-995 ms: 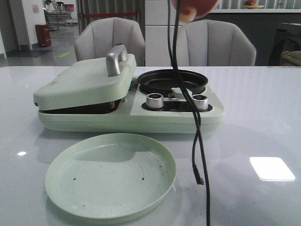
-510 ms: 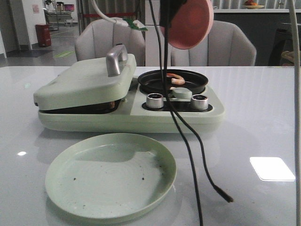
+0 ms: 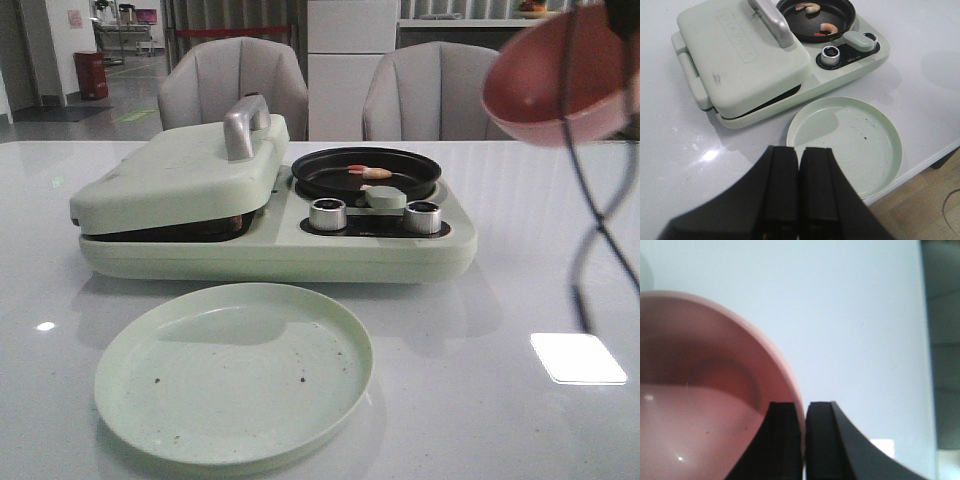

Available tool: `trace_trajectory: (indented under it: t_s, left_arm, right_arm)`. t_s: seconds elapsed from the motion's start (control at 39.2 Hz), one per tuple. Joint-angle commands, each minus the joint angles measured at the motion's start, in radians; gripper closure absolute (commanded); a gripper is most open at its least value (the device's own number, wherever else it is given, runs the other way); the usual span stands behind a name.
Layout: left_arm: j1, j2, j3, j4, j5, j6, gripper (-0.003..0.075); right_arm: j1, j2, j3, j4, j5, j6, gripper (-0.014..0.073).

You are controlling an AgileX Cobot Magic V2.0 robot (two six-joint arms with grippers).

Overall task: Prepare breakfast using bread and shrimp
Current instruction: 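Carry the empty pink bowl back toward its spot with the right gripper, then set the pink bowl down on the table and release it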

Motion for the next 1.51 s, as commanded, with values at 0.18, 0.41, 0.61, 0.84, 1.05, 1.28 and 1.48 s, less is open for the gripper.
trace_trajectory:
  t_s: [0.18,0.41,0.61,0.84,1.05,1.28,1.48]
  left_arm:
    - [-0.006,-0.001,-0.026,-0.017,-0.075,-0.004,0.0619]
    - [-0.006,-0.001,-0.026,-0.019,-0.075,-0.004,0.0619]
    - [-0.006,-0.001,-0.026,-0.019,-0.075,-0.004,0.0619]
    - [-0.006,-0.001,-0.026,-0.019,-0.075,-0.004,0.0619]
    - [-0.006,-0.001,-0.026,-0.023,-0.075,-0.004,0.0619]
    - [-0.006,-0.001,-0.026,-0.023,-0.071,-0.004,0.0619]
    - [-0.006,-0.001,-0.026,-0.023,-0.07,-0.004,0.0619]
  right_arm:
    - [-0.385,-0.127,0.342,0.568,-0.244,-0.316,0.0546]
    - [-0.446,-0.125,0.513,0.603,-0.415,-0.332,0.0546]
    - [-0.446,-0.124,0.583,0.603,-0.54,-0.332,0.0546]
    - [-0.446,-0.12,0.582,0.603,-0.574,-0.334,0.0425]
    - [-0.446,-0.114,0.577,0.598,-0.58,-0.337,0.0174]
    - [-0.436,-0.179,0.546,0.597,-0.541,-0.339,0.0149]
    - [-0.33,-0.408,0.539,0.577,-0.473,-0.344,0.0149]
